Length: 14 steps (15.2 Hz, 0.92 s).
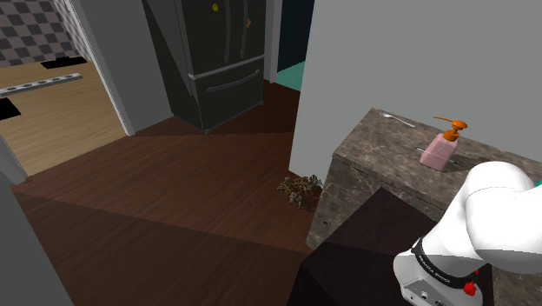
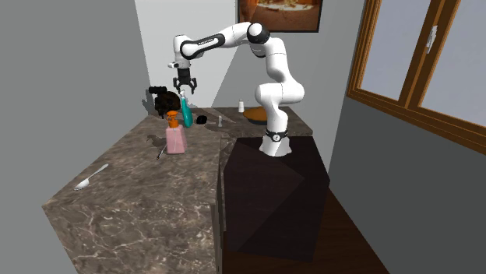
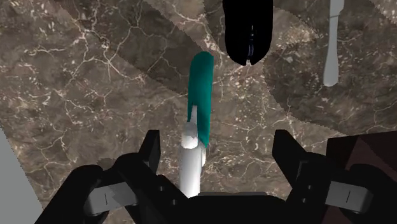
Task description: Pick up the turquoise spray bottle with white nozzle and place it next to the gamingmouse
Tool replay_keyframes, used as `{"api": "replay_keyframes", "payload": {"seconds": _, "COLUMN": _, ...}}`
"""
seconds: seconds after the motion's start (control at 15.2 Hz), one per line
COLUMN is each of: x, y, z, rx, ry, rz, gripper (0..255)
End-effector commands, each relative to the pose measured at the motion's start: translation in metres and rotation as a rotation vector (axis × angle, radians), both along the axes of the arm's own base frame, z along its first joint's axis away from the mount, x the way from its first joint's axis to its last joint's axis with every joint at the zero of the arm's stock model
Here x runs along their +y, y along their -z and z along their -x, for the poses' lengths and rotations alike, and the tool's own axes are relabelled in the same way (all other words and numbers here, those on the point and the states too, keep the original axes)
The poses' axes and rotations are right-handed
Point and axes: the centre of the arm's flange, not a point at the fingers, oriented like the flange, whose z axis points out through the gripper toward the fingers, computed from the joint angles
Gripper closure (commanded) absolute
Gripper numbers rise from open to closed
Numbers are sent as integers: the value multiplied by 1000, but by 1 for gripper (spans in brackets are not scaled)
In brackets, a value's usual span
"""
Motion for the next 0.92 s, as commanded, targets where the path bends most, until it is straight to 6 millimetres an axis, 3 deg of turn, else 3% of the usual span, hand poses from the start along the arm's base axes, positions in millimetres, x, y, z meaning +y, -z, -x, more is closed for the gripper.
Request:
{"api": "replay_keyframes", "payload": {"seconds": 0.0, "x": 0, "y": 0, "z": 0, "rx": 0, "ry": 0, "rz": 0, "gripper": 0}}
{"api": "replay_keyframes", "payload": {"seconds": 0.07, "x": 0, "y": 0, "z": 0, "rx": 0, "ry": 0, "rz": 0, "gripper": 0}}
{"api": "replay_keyframes", "payload": {"seconds": 0.33, "x": 0, "y": -50, "z": 0, "rx": 0, "ry": 0, "rz": 0, "gripper": 0}}
{"api": "replay_keyframes", "payload": {"seconds": 0.86, "x": 0, "y": -50, "z": 0, "rx": 0, "ry": 0, "rz": 0, "gripper": 0}}
